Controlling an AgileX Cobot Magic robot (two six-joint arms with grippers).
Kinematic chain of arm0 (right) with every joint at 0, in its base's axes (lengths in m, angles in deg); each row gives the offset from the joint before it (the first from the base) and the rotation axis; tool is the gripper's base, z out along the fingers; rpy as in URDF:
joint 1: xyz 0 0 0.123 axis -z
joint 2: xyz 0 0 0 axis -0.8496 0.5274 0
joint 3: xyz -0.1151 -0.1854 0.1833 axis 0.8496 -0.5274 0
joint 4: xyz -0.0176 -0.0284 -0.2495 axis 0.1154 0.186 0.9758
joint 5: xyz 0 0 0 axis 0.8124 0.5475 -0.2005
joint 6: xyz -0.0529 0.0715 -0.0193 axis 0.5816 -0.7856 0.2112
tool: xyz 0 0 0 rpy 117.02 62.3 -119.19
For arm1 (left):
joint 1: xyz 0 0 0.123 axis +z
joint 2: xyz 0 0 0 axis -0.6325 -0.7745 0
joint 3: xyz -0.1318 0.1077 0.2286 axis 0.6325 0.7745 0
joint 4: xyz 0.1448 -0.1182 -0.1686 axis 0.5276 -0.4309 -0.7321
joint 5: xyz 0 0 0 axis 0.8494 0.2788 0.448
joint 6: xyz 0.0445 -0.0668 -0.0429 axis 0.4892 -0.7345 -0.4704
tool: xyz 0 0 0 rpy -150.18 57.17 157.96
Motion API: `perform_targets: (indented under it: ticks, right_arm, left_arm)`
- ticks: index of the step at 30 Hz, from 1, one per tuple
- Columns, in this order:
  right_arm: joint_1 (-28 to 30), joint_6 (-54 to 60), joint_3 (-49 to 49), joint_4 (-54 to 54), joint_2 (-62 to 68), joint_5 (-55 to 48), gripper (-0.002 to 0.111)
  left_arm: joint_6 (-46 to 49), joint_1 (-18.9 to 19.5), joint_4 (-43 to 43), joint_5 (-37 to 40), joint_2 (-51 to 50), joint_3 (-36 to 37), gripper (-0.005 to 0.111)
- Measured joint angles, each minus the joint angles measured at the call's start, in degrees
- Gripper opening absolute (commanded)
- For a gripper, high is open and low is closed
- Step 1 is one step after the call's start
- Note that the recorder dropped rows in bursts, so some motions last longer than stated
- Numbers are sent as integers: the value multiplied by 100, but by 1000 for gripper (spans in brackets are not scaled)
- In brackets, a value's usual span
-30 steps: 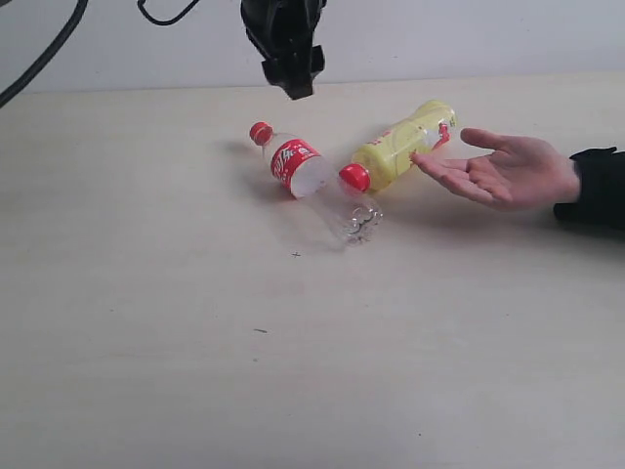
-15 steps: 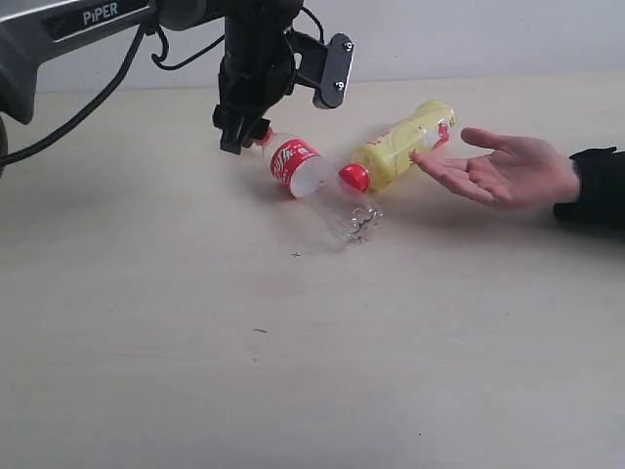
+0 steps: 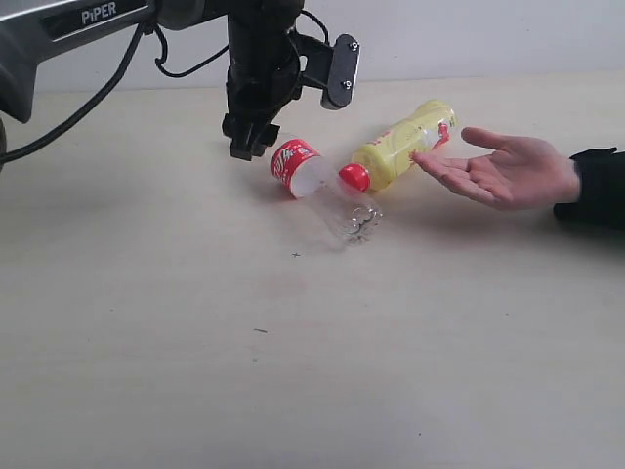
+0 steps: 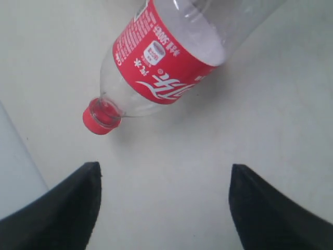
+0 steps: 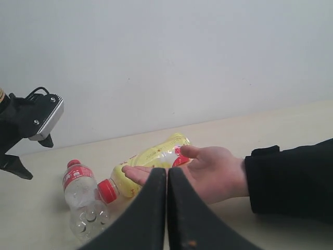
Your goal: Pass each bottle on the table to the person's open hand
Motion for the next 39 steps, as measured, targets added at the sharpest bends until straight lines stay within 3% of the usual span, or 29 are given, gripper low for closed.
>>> perform_targets:
  ticks: [12,22,25,29,39]
  right_arm:
    - [0,0,0,0,0,-11,1]
    - [0,0,0,0,0,-11,1]
    - [0,0,0,0,0,-11,1]
    - [0,0,0,0,0,-11,1]
    - [0,0,0,0,0,-11,1]
  left_arm:
    - [1420,366,-1250,-396,103,0,67]
    - [1576,641,-1682,-1012,241,0,67]
    - [2029,641,-1682,-1178,241,0,68]
    - [2331,641,-1682,-1202,241,0,83]
    - [3159,377,-1686,-1151,146,0,82]
